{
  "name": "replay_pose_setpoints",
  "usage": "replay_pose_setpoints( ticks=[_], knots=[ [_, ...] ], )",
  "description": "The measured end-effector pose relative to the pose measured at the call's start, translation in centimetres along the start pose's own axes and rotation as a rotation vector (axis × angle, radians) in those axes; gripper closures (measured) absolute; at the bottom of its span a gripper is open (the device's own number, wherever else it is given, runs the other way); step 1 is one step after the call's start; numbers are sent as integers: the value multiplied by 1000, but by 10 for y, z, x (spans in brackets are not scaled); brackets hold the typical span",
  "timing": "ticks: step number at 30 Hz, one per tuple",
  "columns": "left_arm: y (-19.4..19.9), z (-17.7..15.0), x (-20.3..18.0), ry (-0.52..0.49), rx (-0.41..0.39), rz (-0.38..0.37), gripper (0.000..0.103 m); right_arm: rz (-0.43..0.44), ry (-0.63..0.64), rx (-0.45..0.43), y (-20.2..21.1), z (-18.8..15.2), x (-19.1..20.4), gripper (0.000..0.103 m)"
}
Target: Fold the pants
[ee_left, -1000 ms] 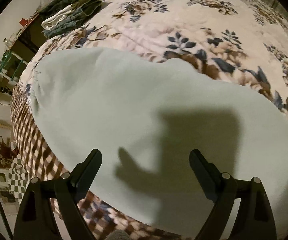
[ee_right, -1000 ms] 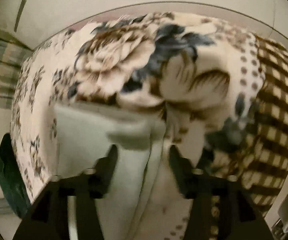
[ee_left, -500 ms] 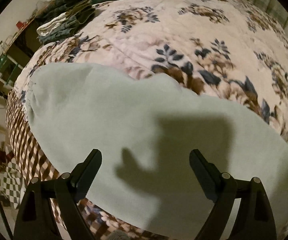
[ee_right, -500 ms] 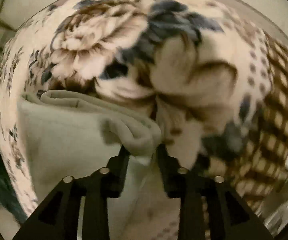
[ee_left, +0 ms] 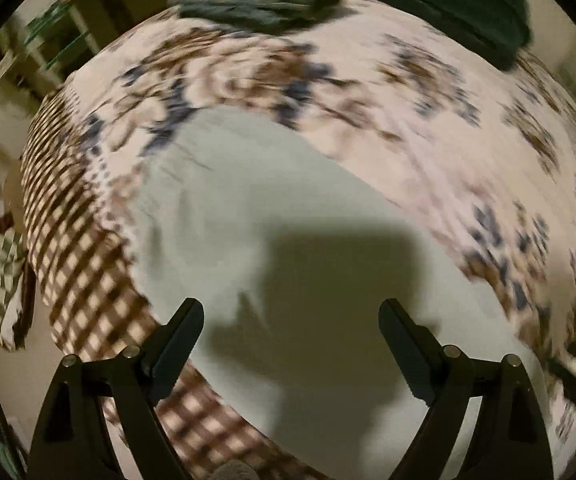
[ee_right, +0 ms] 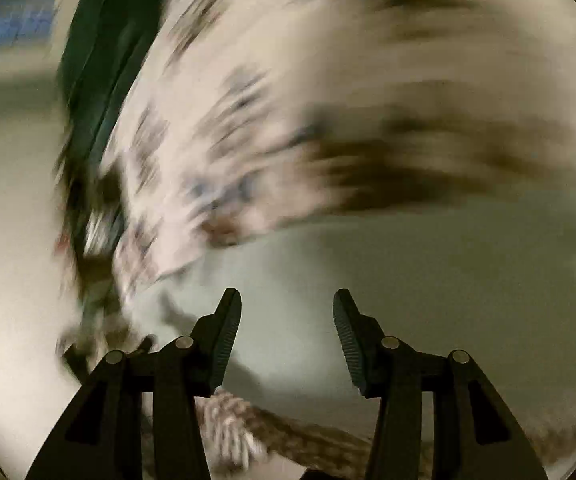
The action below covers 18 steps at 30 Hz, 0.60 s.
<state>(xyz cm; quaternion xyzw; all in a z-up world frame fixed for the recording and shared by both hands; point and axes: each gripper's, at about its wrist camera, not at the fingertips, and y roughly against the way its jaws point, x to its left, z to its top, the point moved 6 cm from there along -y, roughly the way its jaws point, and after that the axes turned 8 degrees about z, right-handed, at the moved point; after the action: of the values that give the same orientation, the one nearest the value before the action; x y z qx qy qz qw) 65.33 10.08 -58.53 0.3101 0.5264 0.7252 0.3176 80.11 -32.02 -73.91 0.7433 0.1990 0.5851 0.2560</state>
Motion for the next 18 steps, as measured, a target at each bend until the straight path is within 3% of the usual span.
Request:
replay_pose_setpoints(
  ticks=[6, 9, 10, 11, 12, 16, 17, 18],
  knots=[
    [-30, 28, 42, 72, 37, 19, 14, -69, 52, 372, -147, 59, 40, 51],
    [-43, 36, 52, 86, 58, 18, 14, -151, 85, 555, -185, 40, 42, 51],
    [-48, 37, 54, 87, 63, 21, 14, -174, 101, 580, -190, 32, 43, 52],
    [-51, 40, 56, 84, 65, 25, 14, -223, 144, 585, -194, 27, 45, 62],
    [-54, 41, 59, 80, 66, 34, 14, -262, 154, 552, -192, 26, 46, 83],
    [-72, 45, 71, 65, 71, 76, 14, -363, 204, 259, -154, 53, 63, 93],
    [-76, 46, 74, 65, 78, 82, 14, -382, 198, 201, -147, 62, 62, 93],
    [-80, 46, 76, 69, 89, 79, 14, -371, 157, 197, -149, 65, 55, 94]
  ],
)
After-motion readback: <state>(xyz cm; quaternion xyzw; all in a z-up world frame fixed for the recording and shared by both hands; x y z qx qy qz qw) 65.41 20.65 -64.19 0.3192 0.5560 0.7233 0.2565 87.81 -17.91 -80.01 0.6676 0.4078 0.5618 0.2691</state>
